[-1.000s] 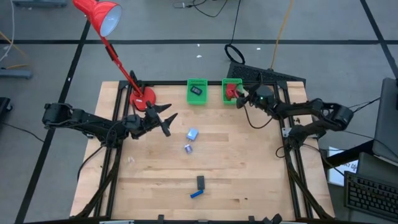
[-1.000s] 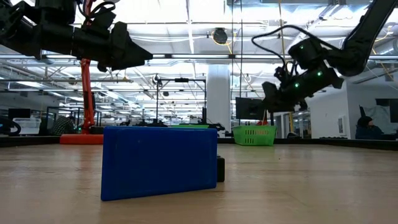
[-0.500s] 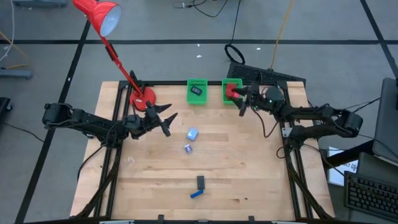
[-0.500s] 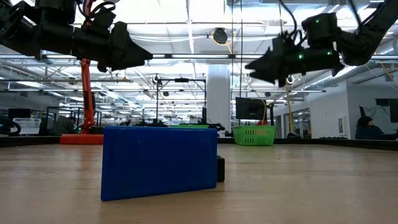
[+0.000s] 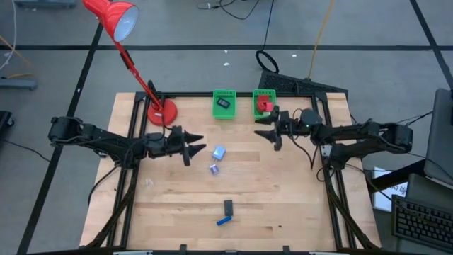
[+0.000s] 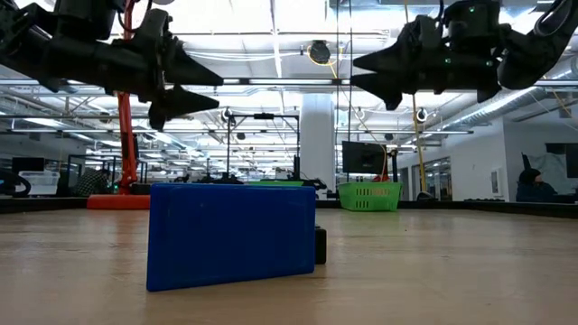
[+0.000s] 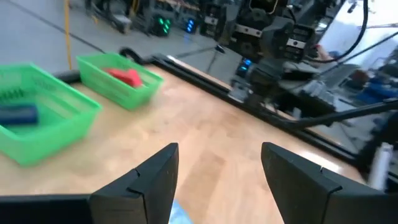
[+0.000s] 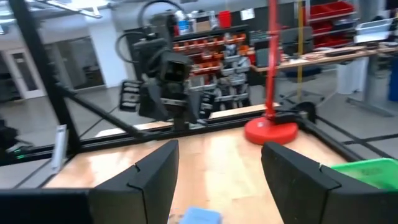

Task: Pick & Place Office items
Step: Put the light blue adapter into the right green basket

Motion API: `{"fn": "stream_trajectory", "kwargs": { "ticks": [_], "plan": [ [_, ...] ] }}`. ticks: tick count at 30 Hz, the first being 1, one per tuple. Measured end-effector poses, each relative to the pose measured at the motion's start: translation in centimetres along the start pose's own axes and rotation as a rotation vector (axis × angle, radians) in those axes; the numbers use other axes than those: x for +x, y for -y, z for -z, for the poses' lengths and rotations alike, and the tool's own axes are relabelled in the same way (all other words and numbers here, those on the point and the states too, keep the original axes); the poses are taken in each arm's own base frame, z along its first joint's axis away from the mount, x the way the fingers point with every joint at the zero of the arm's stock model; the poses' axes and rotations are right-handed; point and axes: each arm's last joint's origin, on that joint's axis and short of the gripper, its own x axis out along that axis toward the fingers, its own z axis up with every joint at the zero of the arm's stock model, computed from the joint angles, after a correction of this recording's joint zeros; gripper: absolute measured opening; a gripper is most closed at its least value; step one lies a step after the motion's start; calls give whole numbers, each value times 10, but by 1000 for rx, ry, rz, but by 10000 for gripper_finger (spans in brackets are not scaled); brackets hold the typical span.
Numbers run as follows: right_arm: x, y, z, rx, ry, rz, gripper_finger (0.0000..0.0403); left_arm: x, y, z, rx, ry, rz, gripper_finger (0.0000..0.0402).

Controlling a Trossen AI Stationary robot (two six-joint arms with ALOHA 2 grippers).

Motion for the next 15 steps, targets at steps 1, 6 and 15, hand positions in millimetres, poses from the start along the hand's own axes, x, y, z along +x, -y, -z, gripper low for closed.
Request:
{"fn": "stream_trajectory", "kwargs": {
  "ticks": [1, 6, 15],
  "plan": [
    [1, -3, 0, 1, -2, -14, 215, 0, 1, 1, -19, -11, 8, 227],
    [7, -23, 5, 12, -27, -104, 218, -2, 12, 13, -52, -78, 50, 219],
    [13, -63, 21, -89, -124, -141, 255, 15, 24, 43, 22, -187, -13, 228]
  ]
}}
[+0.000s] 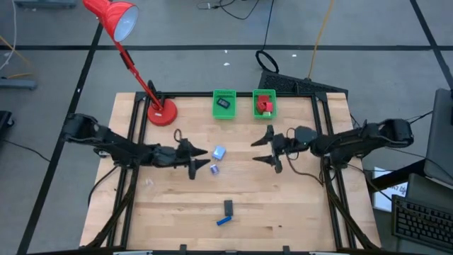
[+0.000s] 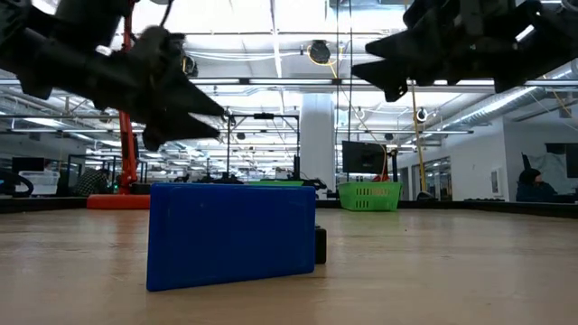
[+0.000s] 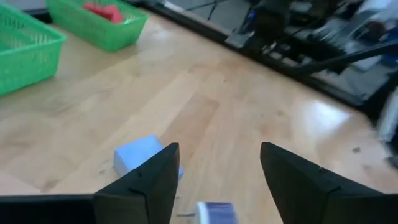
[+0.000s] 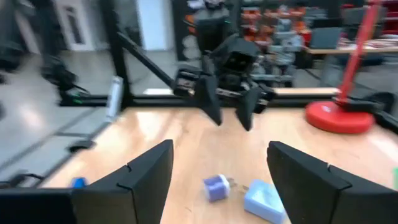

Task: Pick & Place Office items
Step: Put the light blue adapter into the right green basket

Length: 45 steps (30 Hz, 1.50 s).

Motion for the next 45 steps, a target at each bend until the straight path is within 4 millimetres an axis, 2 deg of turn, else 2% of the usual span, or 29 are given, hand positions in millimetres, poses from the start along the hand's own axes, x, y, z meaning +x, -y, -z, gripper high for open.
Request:
{"fn": "stream_trajectory", "kwargs": {
  "ticks": [6, 12, 20, 24, 31, 40, 45],
  "plan": [
    [1, -4, 1, -6, -8, 65, 286, 35, 1, 7, 34, -89, -103, 270],
    [1, -5, 1, -2, -10, 48, 287, 70, -4, 5, 57, -280, -256, 322],
    [1, -5, 2, -35, -13, 48, 280, 103, -6, -2, 49, -406, -373, 335],
    [1, -5, 2, -35, -17, 48, 279, 107, -8, -1, 44, -485, -434, 335],
    [1, -5, 3, -30, -29, 49, 279, 102, -14, 0, 39, -567, -517, 335],
    [1, -5, 3, -30, -32, 49, 279, 104, -10, -1, 219, -582, -440, 335],
    [1, -5, 4, -29, -34, 49, 279, 104, -10, 0, 217, -582, -438, 335]
  ]
}}
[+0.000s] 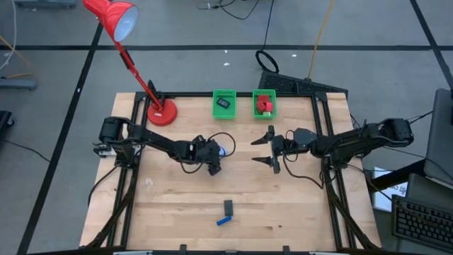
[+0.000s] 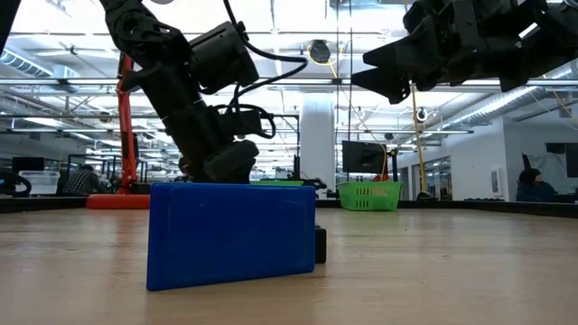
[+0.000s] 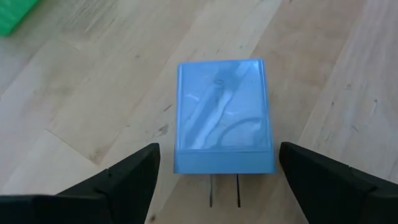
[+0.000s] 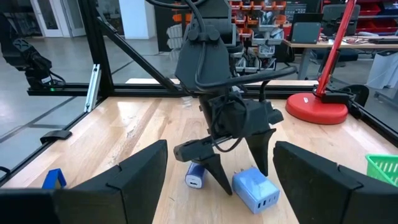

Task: Pick & Place Office items
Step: Put the light blue adapter into the right green basket

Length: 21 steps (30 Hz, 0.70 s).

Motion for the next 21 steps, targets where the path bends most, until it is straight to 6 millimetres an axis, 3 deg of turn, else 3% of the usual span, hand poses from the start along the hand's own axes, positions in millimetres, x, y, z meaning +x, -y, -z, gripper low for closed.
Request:
{"fn": "stream_trajectory", "kwargs": {
  "ticks": [21],
  "plan": [
    [0, 0, 0, 1, -4, 0, 279, 0, -2, -2, 4, 37, -62, 335]
  ]
}}
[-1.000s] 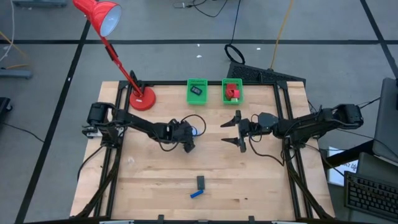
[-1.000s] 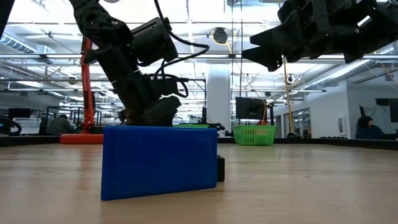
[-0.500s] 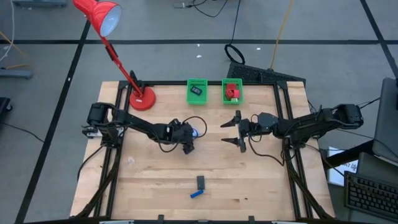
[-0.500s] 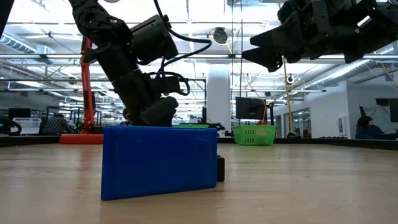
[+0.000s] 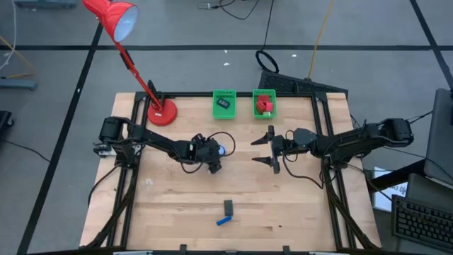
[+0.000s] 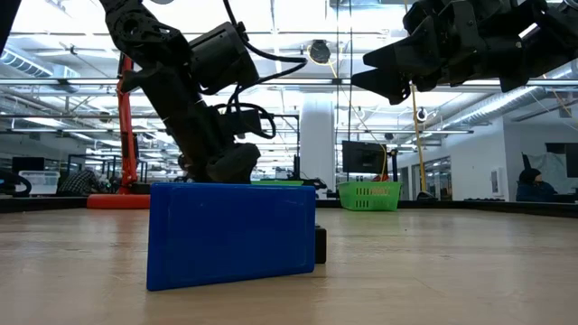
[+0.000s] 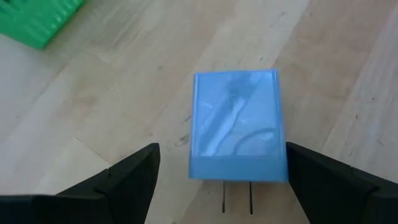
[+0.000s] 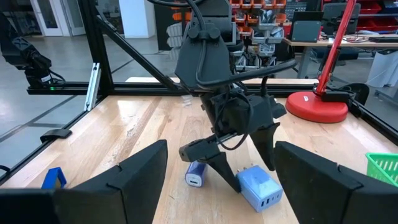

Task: Pick & Place Office items
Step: Put the light blue adapter into the right green basket

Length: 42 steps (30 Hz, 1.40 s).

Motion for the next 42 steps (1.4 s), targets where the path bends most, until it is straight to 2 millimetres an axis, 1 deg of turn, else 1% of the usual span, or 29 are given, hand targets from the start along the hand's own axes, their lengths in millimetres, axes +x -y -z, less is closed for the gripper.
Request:
{"fn": "stream_trajectory", "kwargs": {
  "ticks": [6, 17, 23, 34, 42],
  "plan": [
    [0, 0, 0, 0, 0, 0, 279, 0, 4, -6, 14, 51, 54, 335],
    [0, 0, 0, 0, 0, 0, 279, 0, 3, -1, 9, -14, 75, 335],
    [0, 0, 0, 0, 0, 0, 279, 0, 5, -2, 19, -19, 148, 335],
    [0, 0, 0, 0, 0, 0, 279, 0, 5, -4, -18, 5, 136, 335],
    [0, 0, 0, 0, 0, 0, 279, 0, 4, -5, -16, 18, 105, 335]
  ]
}}
